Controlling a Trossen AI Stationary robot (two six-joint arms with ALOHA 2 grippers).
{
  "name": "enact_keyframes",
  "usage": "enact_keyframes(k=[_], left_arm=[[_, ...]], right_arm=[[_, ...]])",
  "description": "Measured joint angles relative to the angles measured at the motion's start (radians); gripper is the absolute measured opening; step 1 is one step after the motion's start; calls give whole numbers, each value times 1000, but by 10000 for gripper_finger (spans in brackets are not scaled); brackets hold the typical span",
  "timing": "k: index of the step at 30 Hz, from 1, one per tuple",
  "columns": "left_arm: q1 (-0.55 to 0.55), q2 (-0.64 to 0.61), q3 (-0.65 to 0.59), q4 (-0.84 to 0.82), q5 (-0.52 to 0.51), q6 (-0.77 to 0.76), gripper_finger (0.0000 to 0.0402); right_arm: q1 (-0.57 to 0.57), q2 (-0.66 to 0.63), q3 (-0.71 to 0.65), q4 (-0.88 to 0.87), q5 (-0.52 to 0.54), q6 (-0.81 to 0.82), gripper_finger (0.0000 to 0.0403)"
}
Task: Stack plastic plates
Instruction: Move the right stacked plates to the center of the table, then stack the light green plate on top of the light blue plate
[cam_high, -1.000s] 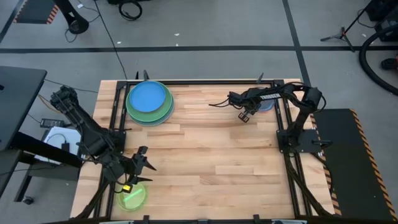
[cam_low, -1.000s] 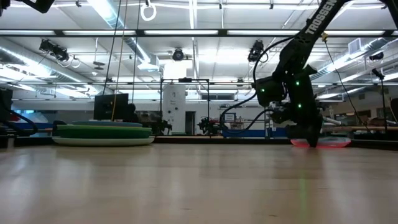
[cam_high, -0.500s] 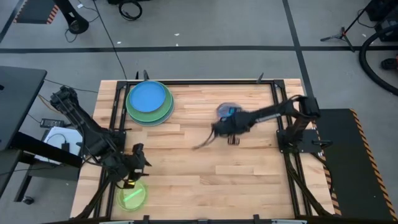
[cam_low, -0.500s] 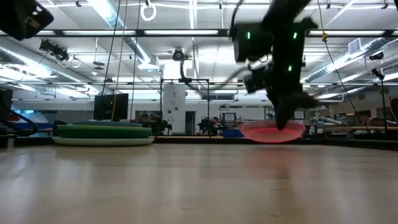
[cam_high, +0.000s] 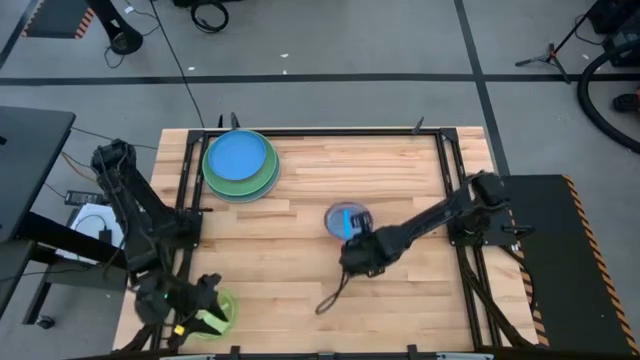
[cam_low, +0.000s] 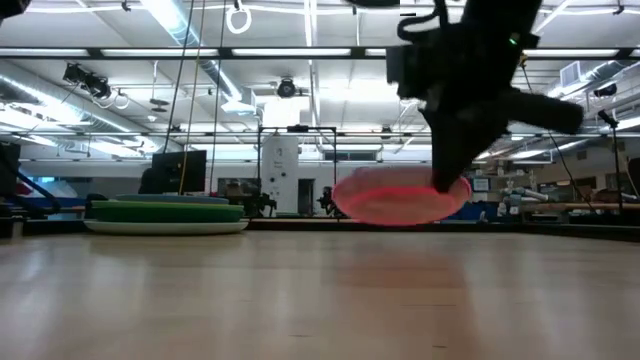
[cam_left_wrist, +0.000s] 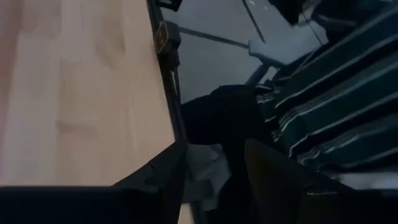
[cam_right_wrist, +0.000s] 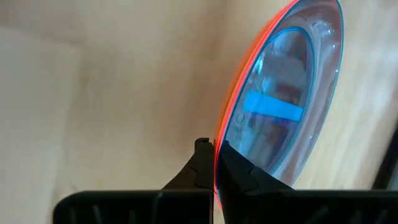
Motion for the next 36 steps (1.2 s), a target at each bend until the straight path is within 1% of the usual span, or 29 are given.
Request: enact_keyframes(k=[2,4,6,9,11,13,15,18,20,22,25,27,29,32,36], left_arm=[[-38,38,5,7,-30,-87,169],[-51,88,38,-47,-27,-161,169],[-46,134,104,-182,3,-225,169],[-20,194,226,-486,80,-318,169],[-11,217,281,-670,108,-381,169],[-11,220,294,-771,115,-450,169],[-11,221,286,-850,153,-528,169],[-11,212,214,-845,241,-635,171],[-17,197,133,-772,289,-683,177],[-17,179,42,-653,330,-704,188],[-9,154,-59,-551,348,-705,211],[-4,140,-89,-548,347,-704,228],[-5,134,-106,-558,347,-699,245],[-6,132,-136,-553,356,-695,264],[-5,132,-194,-538,385,-703,271]], right_arm=[[20,56,23,-19,-1,-9,8],[27,111,53,-51,4,-11,8],[23,159,87,-90,21,-5,8],[5,211,129,-121,31,5,8],[-8,228,138,-116,29,4,8],[-19,229,137,-106,23,4,8],[-26,226,135,-84,23,15,8],[-27,222,134,-76,35,20,8],[-27,221,134,-61,35,20,9],[-27,221,134,-54,35,15,9],[-27,221,133,-35,35,3,10],[-27,221,133,-5,35,-1,18],[-27,221,133,30,30,-13,35],[-26,221,133,79,26,-23,71],[-26,221,133,114,26,-27,120]])
